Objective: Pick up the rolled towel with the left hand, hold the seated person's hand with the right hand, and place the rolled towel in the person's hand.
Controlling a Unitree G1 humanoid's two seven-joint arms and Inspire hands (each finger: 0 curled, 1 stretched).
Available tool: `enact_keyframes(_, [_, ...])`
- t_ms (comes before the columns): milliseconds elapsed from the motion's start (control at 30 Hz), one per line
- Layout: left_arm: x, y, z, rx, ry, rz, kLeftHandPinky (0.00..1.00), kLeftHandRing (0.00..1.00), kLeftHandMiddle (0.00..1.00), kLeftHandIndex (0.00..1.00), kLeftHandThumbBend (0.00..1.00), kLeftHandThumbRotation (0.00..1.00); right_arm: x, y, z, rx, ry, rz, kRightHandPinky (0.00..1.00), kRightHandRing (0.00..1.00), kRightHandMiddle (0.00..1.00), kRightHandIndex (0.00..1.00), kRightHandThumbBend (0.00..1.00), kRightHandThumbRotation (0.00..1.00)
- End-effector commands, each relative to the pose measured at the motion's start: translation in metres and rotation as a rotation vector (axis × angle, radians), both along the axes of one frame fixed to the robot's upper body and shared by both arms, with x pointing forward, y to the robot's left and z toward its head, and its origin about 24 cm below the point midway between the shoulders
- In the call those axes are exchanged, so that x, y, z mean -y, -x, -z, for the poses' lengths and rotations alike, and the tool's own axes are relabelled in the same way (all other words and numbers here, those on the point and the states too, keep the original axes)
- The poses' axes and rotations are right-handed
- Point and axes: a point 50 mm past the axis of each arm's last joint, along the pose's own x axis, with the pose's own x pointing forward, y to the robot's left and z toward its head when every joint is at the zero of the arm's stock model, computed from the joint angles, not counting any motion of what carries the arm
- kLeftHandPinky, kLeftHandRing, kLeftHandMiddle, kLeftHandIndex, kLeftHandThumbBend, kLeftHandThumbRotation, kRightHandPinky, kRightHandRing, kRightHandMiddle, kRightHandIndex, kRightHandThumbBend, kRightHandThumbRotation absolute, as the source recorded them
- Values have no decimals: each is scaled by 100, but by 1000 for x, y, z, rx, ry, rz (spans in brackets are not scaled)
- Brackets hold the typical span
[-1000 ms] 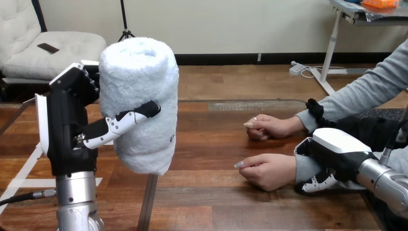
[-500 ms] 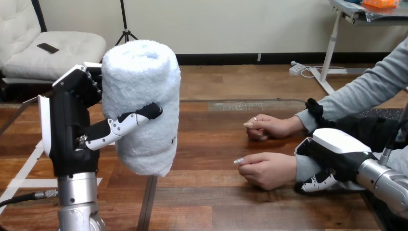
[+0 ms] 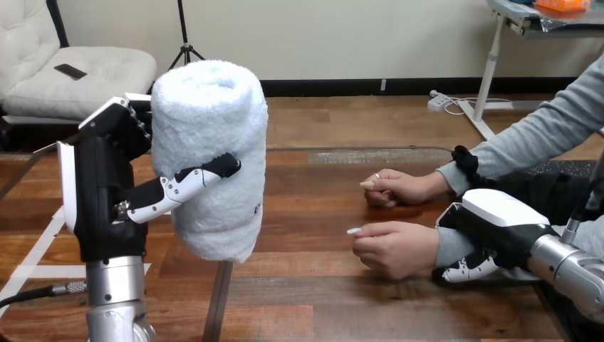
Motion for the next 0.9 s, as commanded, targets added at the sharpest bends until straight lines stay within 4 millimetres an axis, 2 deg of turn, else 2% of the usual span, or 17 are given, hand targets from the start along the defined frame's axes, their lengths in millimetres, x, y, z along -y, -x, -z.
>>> enact_keyframes(0, [5, -11, -20, 111, 4, 13, 27, 31, 39, 42, 73, 0, -10, -13, -18, 77, -74, -14, 23, 26, 31, 31, 56, 24])
enact_keyframes(867, [18, -43, -26, 114, -21, 87, 27, 31, 39, 41, 71, 0, -12, -15, -31, 108, -156, -49, 21, 24, 29, 30, 55, 30])
